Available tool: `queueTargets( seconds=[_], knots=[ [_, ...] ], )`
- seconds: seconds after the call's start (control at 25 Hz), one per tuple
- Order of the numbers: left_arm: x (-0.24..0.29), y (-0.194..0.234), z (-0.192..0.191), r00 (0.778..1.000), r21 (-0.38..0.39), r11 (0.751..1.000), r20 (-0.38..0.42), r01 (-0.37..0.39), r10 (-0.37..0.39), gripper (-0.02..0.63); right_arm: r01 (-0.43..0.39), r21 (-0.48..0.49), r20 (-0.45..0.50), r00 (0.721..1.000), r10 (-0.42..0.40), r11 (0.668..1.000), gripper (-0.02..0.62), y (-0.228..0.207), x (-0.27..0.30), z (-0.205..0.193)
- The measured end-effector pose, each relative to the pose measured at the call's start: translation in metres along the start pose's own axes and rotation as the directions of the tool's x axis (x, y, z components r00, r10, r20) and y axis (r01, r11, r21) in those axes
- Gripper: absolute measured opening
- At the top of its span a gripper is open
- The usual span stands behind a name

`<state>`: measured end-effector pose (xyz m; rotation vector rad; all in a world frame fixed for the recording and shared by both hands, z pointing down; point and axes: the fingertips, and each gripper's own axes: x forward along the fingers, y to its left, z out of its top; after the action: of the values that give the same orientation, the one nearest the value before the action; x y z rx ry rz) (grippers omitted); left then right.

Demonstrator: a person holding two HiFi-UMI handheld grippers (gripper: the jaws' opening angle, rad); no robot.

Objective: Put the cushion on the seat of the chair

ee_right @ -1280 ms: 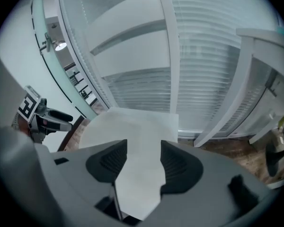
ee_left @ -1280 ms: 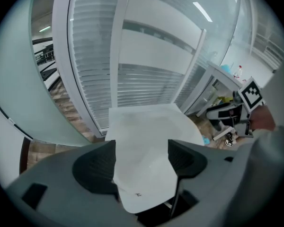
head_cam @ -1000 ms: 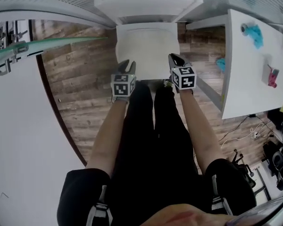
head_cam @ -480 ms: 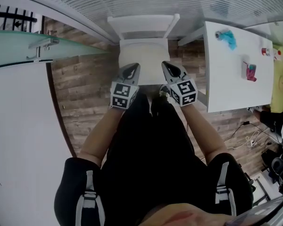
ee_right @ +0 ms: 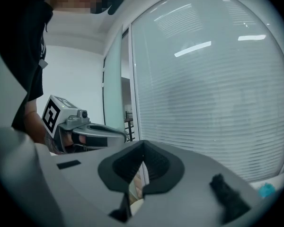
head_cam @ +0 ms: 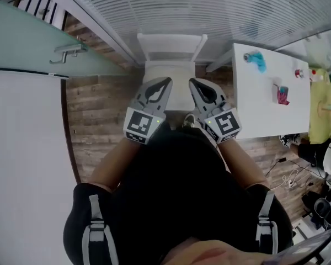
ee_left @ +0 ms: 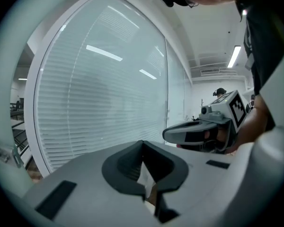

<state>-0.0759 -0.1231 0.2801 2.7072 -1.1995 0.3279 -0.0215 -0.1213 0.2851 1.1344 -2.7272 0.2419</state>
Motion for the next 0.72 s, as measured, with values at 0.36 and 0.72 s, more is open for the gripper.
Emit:
queueTargets(
  seconds=[0.36, 0.72],
  knots=[
    [-0.020, -0.001, 0.044, 0.994, 0.018, 0.999, 0.110, -0.027, 0.025, 0.011, -0.008, -0.056, 0.072, 0.997, 0.012, 0.998, 0.015, 0.011, -0.008, 0.044],
    [-0.020, 0.000, 0.048, 0.993, 0.026, 0.999, 0.116, -0.022, 0.019, 0.011, 0.016, -0.048, 0.068, 0.998, -0.013, 0.999, 0.015, 0.011, -0.012, 0.047]
  ],
)
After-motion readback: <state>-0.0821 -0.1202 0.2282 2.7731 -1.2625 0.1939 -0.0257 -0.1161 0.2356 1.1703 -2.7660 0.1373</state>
